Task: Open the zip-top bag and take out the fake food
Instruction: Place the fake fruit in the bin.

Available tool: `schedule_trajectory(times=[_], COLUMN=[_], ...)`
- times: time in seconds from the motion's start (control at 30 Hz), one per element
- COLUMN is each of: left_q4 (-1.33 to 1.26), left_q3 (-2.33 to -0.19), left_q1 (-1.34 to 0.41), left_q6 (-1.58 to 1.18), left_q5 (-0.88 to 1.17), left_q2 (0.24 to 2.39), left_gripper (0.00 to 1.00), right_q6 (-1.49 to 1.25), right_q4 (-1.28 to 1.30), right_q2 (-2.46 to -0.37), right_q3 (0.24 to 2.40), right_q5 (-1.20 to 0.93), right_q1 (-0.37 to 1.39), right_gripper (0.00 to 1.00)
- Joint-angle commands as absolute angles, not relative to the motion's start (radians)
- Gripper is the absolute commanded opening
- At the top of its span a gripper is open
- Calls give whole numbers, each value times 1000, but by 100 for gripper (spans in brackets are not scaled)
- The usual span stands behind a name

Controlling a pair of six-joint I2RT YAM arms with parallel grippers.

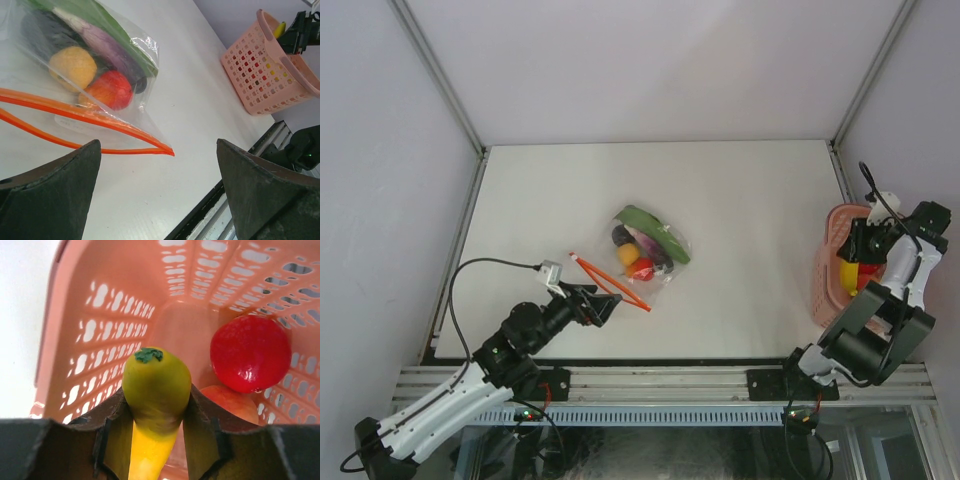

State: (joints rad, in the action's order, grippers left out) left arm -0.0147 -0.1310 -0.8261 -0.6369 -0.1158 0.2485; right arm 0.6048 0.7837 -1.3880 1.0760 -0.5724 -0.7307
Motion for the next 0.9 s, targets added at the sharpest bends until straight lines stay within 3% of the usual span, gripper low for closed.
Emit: schedule_trajectory(times=[0.0, 0.17, 0.37, 0.7, 0.87], left_q4=[-63, -58, -27, 76, 78], left_q3=[-130, -129, -133, -158, -160], left_q1=[-821, -821, -821, -821, -821], left_q6=[-659, -666, -667, -698, -710], left_q5=[-127, -125, -158, -219, -253], left_q2=[266, 259, 247, 244, 277], left_gripper=[99, 100, 99, 96, 88], right_q6=[588, 590, 601, 662, 687], right_q4=[732, 741, 747, 830, 933], right_q2=[-1415, -1444, -1433, -1262, -1157], right_q3=[1073, 1068, 1068, 1145, 1216], right_q5=[-537, -540, -541, -597, -687], right_q1=[-715, -709, -713, -745, -695], right_gripper=[29, 48, 61, 65, 64])
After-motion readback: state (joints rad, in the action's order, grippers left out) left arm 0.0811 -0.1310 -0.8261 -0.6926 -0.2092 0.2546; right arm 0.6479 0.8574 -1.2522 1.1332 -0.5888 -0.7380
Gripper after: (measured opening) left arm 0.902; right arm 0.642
